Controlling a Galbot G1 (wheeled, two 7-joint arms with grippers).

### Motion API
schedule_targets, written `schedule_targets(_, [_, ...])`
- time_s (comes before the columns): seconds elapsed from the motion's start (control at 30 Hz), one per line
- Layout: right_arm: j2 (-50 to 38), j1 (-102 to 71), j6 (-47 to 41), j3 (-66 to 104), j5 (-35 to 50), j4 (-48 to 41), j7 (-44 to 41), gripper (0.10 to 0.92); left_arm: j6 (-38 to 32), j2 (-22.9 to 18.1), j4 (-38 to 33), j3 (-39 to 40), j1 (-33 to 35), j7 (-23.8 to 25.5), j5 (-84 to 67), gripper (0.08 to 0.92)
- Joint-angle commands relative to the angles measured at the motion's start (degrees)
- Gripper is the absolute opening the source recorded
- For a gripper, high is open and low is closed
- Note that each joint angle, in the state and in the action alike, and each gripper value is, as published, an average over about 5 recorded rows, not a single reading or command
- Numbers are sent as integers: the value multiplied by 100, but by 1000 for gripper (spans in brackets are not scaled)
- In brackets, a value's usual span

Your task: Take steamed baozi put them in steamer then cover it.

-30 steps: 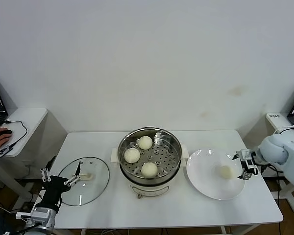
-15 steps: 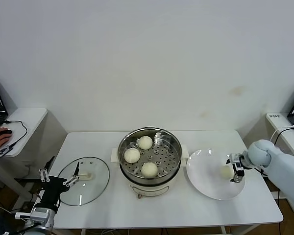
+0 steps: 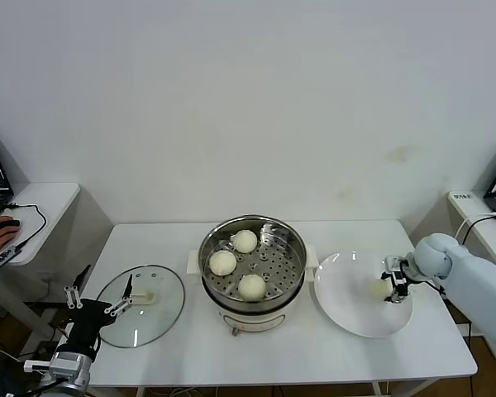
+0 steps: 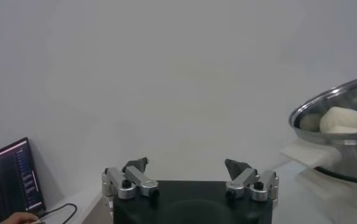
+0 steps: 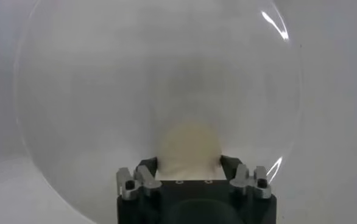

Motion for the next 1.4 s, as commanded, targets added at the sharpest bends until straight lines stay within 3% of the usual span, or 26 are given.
schedule_targets(0.03, [-73, 398, -106, -146, 56, 36, -304, 616, -5, 6, -35, -9, 16, 2, -4, 823])
schedule_targets(0.3, [-589, 1383, -403, -786, 630, 566, -503, 611, -21, 19, -32, -5, 5, 9, -15, 823])
schedule_targets(0.63, [-970, 3673, -862, -2445, 2032, 1705, -451, 611, -19, 34, -77, 76, -55, 12, -24, 823])
schedule_targets(1.03, [179, 5266, -1921, -3852, 3695, 2631, 293, 621, -15, 6, -77, 135, -122, 8, -23, 823])
schedule_targets(1.4, [1365, 4775, -2599, -3991, 4496, 2433, 1125, 628, -10, -71, -92, 137, -154, 3, -1, 823])
